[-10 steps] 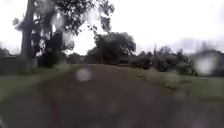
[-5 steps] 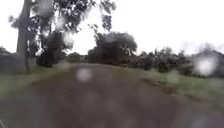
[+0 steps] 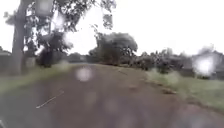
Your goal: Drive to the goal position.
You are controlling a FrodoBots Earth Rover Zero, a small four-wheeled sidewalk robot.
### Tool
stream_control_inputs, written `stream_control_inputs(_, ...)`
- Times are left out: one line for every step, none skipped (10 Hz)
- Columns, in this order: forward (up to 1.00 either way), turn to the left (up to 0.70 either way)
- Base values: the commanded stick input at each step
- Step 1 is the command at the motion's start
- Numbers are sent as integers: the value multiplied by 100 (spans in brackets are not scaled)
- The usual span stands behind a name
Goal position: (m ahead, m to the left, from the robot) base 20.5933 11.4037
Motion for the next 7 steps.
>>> stream_control_inputs(100, 32)
stream_control_inputs(100, 30)
stream_control_inputs(100, 24)
stream_control_inputs(100, 15)
stream_control_inputs(100, 6)
stream_control_inputs(100, 0)
stream_control_inputs(100, 0)
